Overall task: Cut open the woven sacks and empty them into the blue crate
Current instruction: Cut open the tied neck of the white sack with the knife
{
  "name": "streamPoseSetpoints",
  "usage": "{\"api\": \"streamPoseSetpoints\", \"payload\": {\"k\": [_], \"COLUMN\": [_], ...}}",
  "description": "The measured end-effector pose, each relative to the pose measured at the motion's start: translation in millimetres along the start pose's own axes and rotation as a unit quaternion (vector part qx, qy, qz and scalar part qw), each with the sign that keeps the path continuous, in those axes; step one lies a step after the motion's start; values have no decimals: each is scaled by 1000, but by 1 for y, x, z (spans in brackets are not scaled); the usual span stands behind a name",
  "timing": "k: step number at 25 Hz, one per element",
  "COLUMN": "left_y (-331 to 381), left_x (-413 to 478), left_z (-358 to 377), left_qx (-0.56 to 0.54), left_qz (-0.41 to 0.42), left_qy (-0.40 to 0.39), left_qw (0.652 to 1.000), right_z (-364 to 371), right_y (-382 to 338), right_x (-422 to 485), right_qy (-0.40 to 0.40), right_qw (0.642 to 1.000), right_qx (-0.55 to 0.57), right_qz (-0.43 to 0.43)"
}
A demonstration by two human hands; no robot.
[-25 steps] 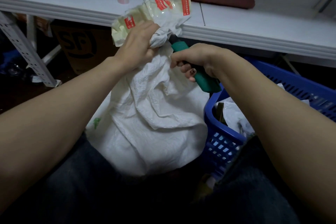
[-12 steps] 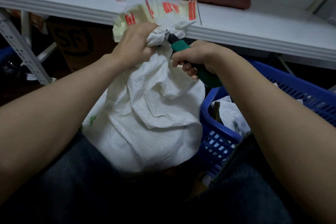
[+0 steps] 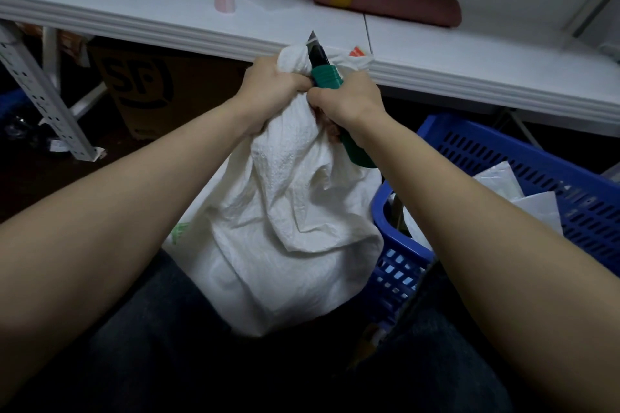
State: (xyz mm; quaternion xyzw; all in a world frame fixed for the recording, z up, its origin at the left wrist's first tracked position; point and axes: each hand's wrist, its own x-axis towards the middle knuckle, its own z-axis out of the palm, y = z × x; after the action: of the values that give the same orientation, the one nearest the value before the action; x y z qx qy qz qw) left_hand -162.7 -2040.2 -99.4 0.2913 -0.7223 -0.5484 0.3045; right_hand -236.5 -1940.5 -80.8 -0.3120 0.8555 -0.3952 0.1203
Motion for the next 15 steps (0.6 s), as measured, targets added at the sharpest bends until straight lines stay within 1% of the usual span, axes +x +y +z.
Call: {"api": "streamPoseSetpoints", "payload": {"k": [2,6,10,12,13,15], "left_y": [0,7,5,3,1,-3], "left_x": [2,-2,0,-1,-1,-1], "left_z": [2,7,2,-3,-6,-13], "left_qx": [-50,-111,-150,-170,-162,-100], "left_qz": [-48,-101,-127,-113,-90,-16], "left_qy": [10,5,-6,-29,-37,-48], "left_qw": [998,989,980,979,982,994], "right_z": [5,13,15,14,13,10], "right_y": [-1,0,-2,-4,-4,-2], "right_x": [-2,-3,-3,-2,-2,-4], "right_qy": [14,58,63,40,25,3], "right_qw": [1000,998,998,999,1000,1000], "right_qx": [-11,-23,-22,2,7,12], "right_qz": [-2,-2,-3,-8,-9,-1]}}
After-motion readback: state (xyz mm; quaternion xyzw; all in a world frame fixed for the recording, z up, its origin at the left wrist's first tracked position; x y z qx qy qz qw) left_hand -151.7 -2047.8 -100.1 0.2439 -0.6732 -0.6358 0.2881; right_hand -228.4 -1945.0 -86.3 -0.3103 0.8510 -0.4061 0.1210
